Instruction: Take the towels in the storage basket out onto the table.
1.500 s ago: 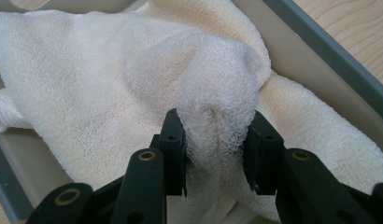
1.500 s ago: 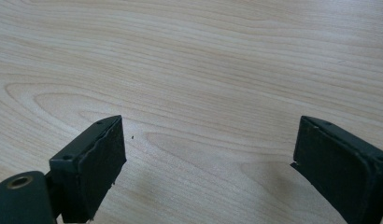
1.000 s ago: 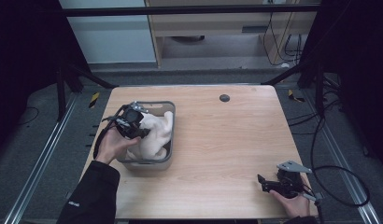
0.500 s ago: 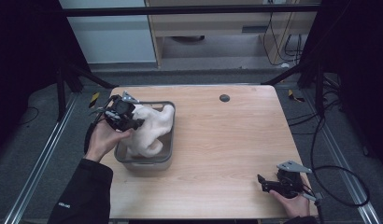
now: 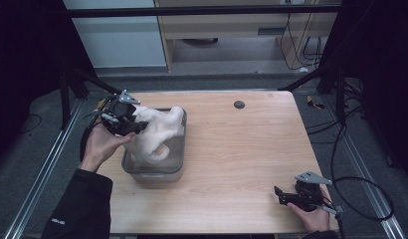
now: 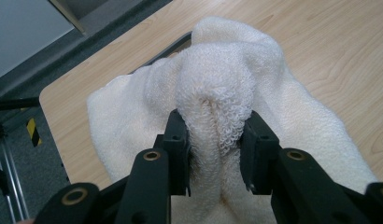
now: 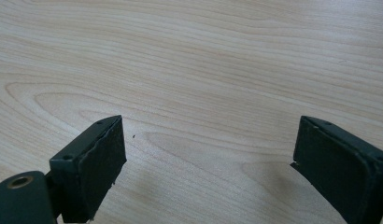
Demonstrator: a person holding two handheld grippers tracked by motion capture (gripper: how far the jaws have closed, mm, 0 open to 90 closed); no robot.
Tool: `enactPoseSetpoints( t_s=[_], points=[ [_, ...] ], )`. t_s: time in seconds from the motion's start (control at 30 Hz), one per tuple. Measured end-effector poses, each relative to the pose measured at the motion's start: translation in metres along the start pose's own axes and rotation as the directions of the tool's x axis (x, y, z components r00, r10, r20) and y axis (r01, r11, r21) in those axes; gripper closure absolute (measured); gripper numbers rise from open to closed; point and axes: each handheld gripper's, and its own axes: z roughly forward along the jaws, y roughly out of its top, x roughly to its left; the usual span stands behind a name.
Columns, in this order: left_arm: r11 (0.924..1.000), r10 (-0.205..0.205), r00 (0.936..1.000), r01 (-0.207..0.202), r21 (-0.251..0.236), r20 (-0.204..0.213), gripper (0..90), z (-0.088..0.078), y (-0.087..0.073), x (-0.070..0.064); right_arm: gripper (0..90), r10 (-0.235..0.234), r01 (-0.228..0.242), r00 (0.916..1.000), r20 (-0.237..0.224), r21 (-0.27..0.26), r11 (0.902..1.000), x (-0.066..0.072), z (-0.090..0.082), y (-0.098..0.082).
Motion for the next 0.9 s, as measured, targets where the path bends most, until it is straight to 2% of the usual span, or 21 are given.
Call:
enactPoseSetpoints(
  t_s=[0.33, 0.63, 0.9],
  points=[
    [0.9991, 0.021, 0.9997, -0.021, -0.037, 0.009, 66.9, -0.022, 0.007, -0.005, 9.2, 0.000, 0.000, 1.0000, 0.000, -0.001, 1.0000, 0.000, 0.000, 0.000],
    [0.9959, 0.059, 0.9980, -0.058, -0.069, 0.019, 67.0, -0.038, 0.017, -0.016, 9.4, 0.003, -0.003, 1.0000, -0.004, 0.000, 1.0000, 0.000, -0.001, 0.000],
    [0.9929, 0.097, 0.9948, -0.094, -0.073, 0.031, 67.1, -0.048, 0.028, -0.028, 9.5, -0.002, 0.002, 1.0000, -0.002, -0.001, 1.0000, 0.001, 0.000, 0.000]
  ],
)
